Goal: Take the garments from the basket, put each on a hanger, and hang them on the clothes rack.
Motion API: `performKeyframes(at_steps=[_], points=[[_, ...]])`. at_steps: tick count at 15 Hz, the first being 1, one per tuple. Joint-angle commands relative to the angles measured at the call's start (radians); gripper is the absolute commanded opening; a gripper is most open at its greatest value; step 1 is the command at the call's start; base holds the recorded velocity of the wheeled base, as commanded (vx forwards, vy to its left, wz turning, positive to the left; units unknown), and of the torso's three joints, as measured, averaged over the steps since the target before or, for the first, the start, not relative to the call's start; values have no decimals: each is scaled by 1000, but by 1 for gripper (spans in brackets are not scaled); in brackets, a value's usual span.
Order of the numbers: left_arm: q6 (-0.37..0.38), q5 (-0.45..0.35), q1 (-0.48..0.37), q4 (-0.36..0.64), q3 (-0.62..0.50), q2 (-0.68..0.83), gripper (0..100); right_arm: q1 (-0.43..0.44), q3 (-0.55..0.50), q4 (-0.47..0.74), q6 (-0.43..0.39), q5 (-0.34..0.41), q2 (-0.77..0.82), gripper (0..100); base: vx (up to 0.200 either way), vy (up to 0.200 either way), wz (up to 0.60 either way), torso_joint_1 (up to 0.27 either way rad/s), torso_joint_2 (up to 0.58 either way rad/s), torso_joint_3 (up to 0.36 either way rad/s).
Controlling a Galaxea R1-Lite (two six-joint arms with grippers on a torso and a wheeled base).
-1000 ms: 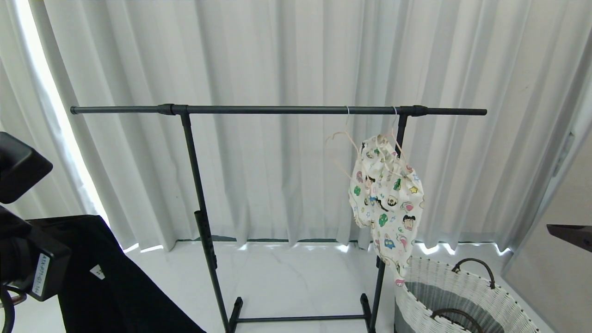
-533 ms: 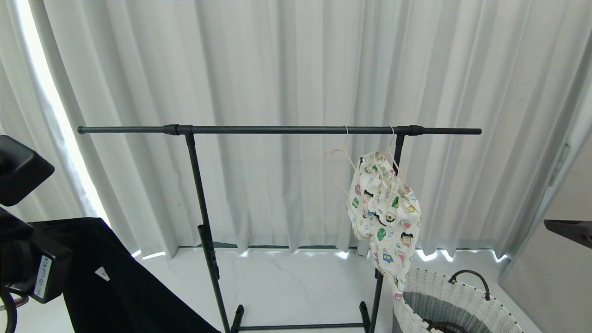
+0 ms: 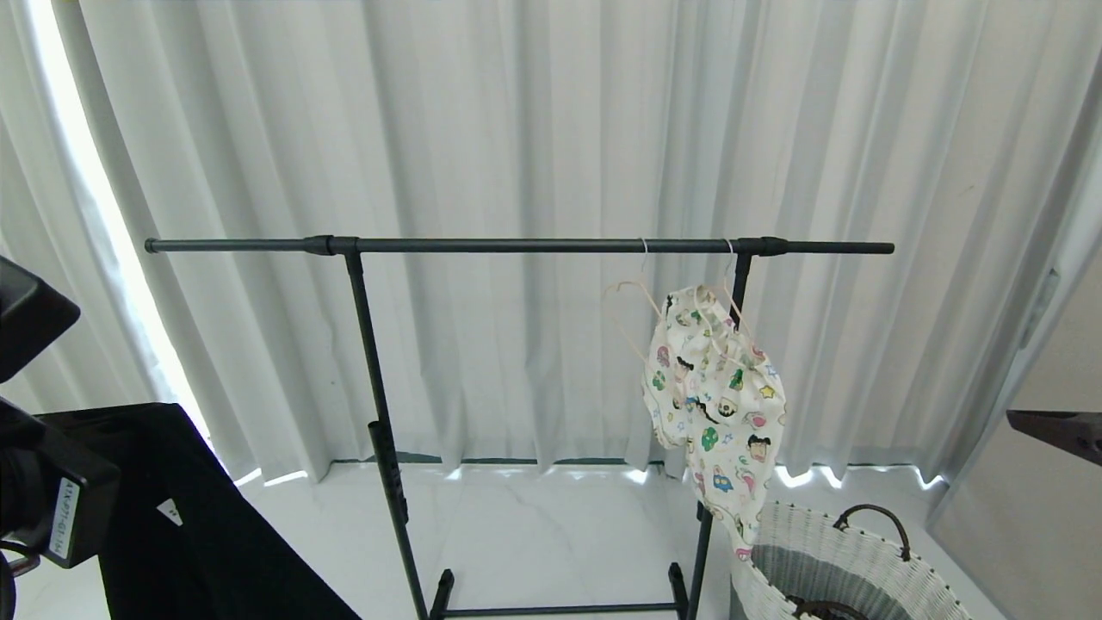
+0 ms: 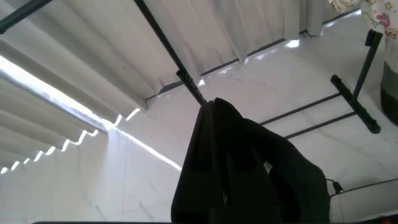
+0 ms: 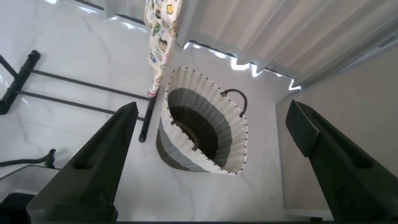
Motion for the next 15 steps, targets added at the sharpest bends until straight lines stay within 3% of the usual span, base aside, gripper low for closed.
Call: performKeyframes(at_steps=[1,5,8,11,15], points=[[0,0,0,0,0,0,0,0,0,0,0,0,2,100,0,200,0,2,-2,2],[0,-2,0,0,1,0,0,0,0,0,1,0,5,100,0,200,0,10,1,0],[2,-3,-22,0,1,-6,0,0,-1,-14,29,4,17,100,0,0,0,0,0,0],[6,0,-40,0,4,-8,0,0,8,-114,67,70,40,100,0,0,0,0,0,0],[11,1,-42,0,3,-6,0,2,8,-229,67,93,98,100,200,0,0,2,1,5]])
